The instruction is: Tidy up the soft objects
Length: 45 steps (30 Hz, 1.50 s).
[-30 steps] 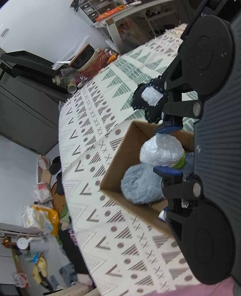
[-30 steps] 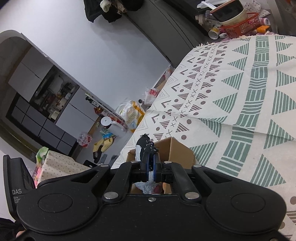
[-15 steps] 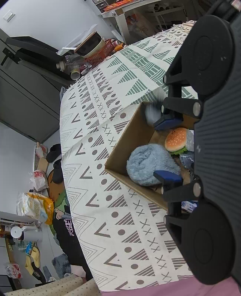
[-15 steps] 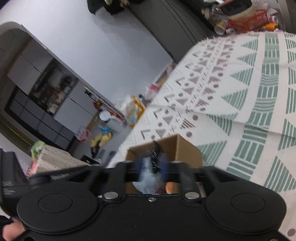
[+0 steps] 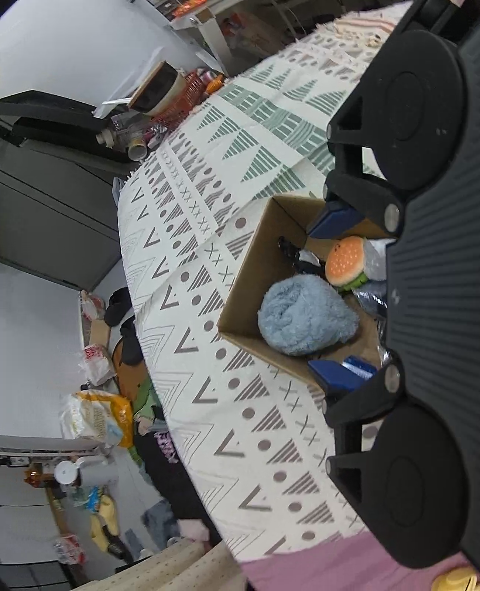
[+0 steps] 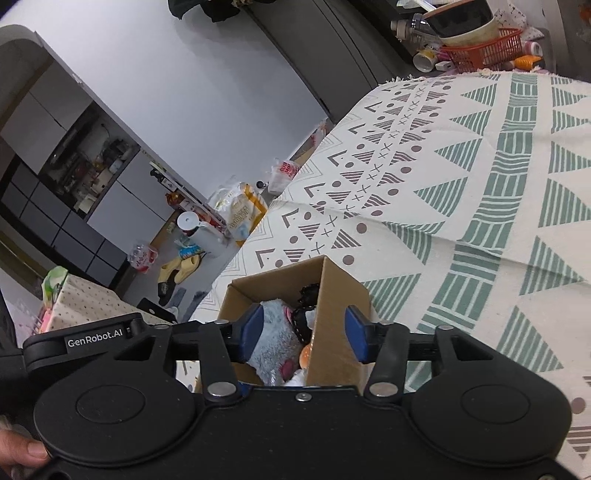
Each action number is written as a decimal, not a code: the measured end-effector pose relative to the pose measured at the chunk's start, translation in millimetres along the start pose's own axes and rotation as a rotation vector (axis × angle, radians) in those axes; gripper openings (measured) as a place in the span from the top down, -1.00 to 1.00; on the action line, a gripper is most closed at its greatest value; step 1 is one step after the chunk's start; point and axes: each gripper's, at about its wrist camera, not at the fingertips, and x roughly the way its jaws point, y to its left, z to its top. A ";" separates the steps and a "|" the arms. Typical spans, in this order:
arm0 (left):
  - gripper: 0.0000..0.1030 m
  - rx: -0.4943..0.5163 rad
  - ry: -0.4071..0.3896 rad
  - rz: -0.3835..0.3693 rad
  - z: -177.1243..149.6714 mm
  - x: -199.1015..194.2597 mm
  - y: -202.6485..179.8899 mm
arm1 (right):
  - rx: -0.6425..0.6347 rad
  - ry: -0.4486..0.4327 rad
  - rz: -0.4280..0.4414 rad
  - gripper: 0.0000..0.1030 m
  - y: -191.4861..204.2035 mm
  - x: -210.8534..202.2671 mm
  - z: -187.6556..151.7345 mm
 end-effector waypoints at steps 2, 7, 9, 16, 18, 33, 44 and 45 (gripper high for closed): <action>-0.45 0.016 0.000 0.005 -2.1 -4.0 -2.4 | -0.019 -0.003 -0.013 -0.04 0.1 -5.7 -1.8; -0.64 0.072 -0.005 0.011 -8.6 -19.0 -11.9 | -0.054 -0.002 -0.082 -0.15 1.7 -25.2 -2.5; -0.66 0.086 -0.011 0.004 -11.5 -27.0 -14.9 | -0.062 -0.008 -0.102 -0.27 3.4 -35.7 -1.4; -0.72 0.150 -0.030 -0.022 -26.0 -56.5 -20.9 | -0.123 -0.061 -0.177 -0.61 17.1 -76.2 0.6; -0.74 0.150 -0.039 -0.030 -29.9 -65.2 -18.8 | -0.119 -0.080 -0.192 -0.66 19.3 -88.0 -1.7; -0.78 0.204 -0.054 -0.051 -69.0 -114.7 -18.7 | -0.144 -0.092 -0.241 -0.94 42.6 -147.6 -30.8; -0.80 0.221 -0.071 -0.044 -93.5 -143.6 -11.3 | -0.178 -0.087 -0.263 -1.00 54.4 -177.6 -47.9; -0.80 0.229 -0.072 -0.042 -94.9 -147.4 -12.0 | -0.186 -0.088 -0.263 -1.00 56.4 -181.7 -48.6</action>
